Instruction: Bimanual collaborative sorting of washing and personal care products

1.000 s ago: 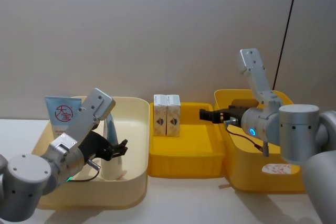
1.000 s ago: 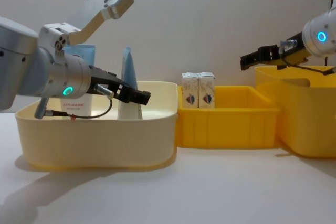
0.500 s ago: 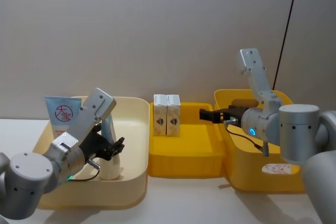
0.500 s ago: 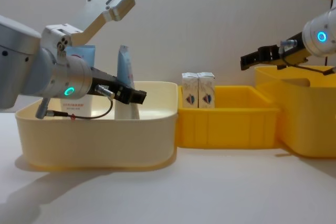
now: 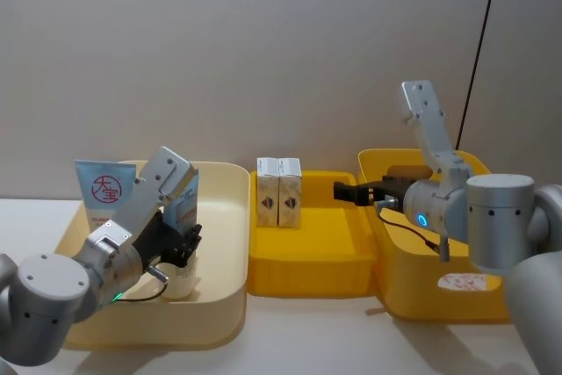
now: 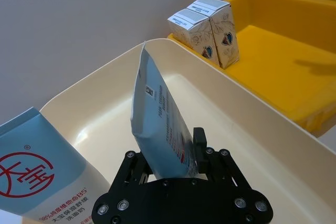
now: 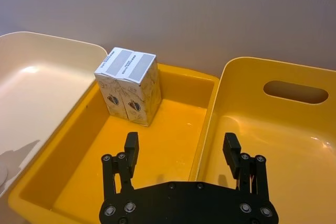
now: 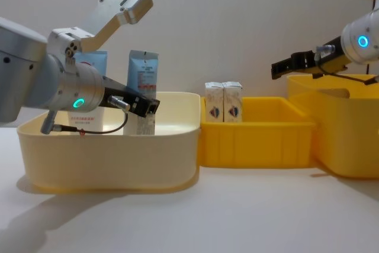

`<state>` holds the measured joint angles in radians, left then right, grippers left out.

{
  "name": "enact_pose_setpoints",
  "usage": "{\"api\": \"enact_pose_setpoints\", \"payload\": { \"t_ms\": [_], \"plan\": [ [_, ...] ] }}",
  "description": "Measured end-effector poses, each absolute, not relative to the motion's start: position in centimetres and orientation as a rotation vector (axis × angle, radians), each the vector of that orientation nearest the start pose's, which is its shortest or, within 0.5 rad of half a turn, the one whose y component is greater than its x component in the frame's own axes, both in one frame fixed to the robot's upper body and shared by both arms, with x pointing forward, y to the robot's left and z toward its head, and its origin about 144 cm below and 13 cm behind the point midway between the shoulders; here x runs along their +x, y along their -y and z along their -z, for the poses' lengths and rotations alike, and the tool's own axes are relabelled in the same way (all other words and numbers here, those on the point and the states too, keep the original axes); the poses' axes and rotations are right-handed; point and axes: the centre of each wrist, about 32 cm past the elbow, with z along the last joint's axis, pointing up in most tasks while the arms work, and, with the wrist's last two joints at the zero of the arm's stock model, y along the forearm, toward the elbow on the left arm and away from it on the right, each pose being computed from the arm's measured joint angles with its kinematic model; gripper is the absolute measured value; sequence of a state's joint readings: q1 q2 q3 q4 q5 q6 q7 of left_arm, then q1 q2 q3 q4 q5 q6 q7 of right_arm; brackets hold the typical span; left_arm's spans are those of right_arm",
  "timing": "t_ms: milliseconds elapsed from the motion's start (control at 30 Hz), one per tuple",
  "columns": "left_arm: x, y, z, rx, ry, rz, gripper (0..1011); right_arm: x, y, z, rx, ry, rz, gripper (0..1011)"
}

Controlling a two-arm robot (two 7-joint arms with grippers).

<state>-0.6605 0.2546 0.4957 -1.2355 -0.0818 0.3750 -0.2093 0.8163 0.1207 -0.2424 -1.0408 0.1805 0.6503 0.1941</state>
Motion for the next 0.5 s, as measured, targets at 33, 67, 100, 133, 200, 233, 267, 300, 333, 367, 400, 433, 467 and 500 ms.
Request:
{"api": "enact_pose_setpoints", "payload": {
  "t_ms": [33,67,100,133,200,233,267,300,333,367,400,433,467,500],
  "plan": [
    [60.74,-18.86,-126.66,0.433,0.179,-1.090,402,65.48,21.62,-131.56,-0.354,-0.250,1.247,1001],
    [60.75,-18.86,-126.65,0.434,0.179,-1.090,389,65.48,21.62,-131.56,-0.354,-0.250,1.247,1001],
    [60.75,-18.86,-126.65,0.434,0.179,-1.090,385,65.48,21.62,-131.56,-0.354,-0.250,1.247,1001],
    [60.75,-18.86,-126.65,0.434,0.179,-1.090,378,65.48,21.62,-131.56,-0.354,-0.250,1.247,1001],
    [60.76,-18.86,-126.65,0.434,0.179,-1.090,363,65.48,21.62,-131.56,-0.354,-0.250,1.247,1001],
    [60.76,-18.86,-126.66,0.434,0.179,-1.090,361,65.48,21.62,-131.56,-0.354,-0.250,1.247,1001],
    [60.76,-18.86,-126.66,0.434,0.179,-1.091,349,65.48,21.62,-131.56,-0.354,-0.250,1.247,1001],
    [60.76,-18.86,-126.66,0.434,0.179,-1.091,347,65.48,21.62,-131.56,-0.354,-0.250,1.247,1001],
    [60.77,-18.86,-126.66,0.434,0.179,-1.091,338,65.48,21.62,-131.56,-0.354,-0.250,1.247,1001],
    [60.77,-18.86,-126.66,0.434,0.179,-1.091,338,65.48,21.62,-131.56,-0.354,-0.250,1.247,1001],
    [60.77,-18.87,-126.66,0.434,0.179,-1.091,332,65.48,21.62,-131.56,-0.354,-0.250,1.247,1001],
    [60.77,-18.87,-126.67,0.434,0.179,-1.091,322,65.48,21.62,-131.56,-0.354,-0.250,1.247,1001],
    [60.78,-18.87,-126.67,0.435,0.179,-1.091,322,65.48,21.62,-131.56,-0.354,-0.250,1.247,1001],
    [60.78,-18.87,-126.67,0.435,0.179,-1.091,316,65.48,21.62,-131.56,-0.354,-0.250,1.247,1001]
  ]
}}
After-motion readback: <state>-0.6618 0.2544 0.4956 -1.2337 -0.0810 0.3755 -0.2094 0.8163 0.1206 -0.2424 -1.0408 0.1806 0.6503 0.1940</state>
